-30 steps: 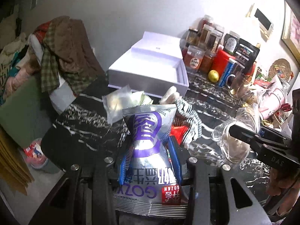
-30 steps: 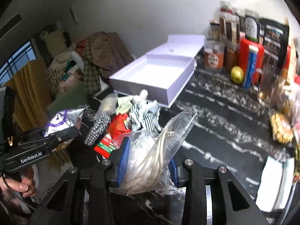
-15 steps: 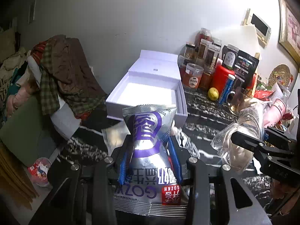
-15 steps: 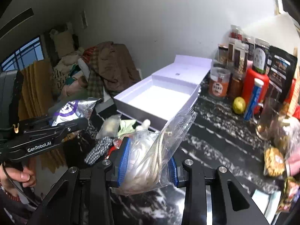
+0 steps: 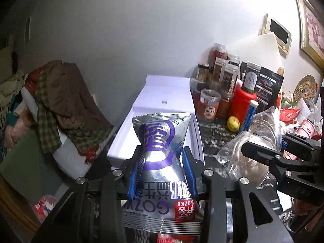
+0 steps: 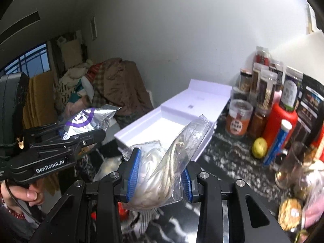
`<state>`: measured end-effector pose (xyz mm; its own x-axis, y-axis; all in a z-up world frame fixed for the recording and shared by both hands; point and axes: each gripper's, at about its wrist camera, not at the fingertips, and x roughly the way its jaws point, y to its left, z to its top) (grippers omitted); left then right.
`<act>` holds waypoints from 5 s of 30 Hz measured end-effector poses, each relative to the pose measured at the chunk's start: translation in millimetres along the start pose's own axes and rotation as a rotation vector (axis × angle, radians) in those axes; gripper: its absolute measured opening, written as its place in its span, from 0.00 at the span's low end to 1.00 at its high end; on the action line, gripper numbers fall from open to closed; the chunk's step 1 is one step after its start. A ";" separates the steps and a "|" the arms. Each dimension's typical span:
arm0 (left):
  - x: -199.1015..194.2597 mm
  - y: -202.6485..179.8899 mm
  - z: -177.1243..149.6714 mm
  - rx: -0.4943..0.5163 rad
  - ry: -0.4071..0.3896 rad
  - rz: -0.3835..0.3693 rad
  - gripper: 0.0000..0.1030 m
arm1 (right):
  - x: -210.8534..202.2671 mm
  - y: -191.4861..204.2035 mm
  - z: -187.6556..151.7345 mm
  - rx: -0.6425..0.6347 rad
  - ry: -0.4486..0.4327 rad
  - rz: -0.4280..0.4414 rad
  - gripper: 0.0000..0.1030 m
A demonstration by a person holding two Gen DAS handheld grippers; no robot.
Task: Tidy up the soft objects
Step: 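Carry both bags into the white box and open both tools, then withdraw both tools from the box back toward the pile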
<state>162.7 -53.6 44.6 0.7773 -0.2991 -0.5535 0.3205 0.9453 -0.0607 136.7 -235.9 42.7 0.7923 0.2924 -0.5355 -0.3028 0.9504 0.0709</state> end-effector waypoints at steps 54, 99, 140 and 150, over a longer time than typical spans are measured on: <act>244.9 22.7 42.5 0.101 0.296 0.142 0.51 | 216.9 -74.0 40.8 0.002 0.260 0.037 0.54; 3.7 -3.0 79.1 0.098 -0.078 0.220 0.76 | 1.7 4.6 84.3 -0.103 -0.100 -0.115 0.72; -73.2 -5.1 -66.1 0.051 0.053 0.116 0.76 | -53.6 62.3 -46.0 0.002 -0.004 -0.088 0.84; -53.6 0.0 -100.2 0.020 0.142 0.081 0.76 | -29.7 60.1 -80.7 0.045 0.082 -0.066 0.83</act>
<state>66.7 -24.6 -8.9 0.7175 -0.1990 -0.6675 0.2717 0.9624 0.0051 52.2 -196.0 -5.1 0.7631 0.2216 -0.6071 -0.2260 0.9716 0.0706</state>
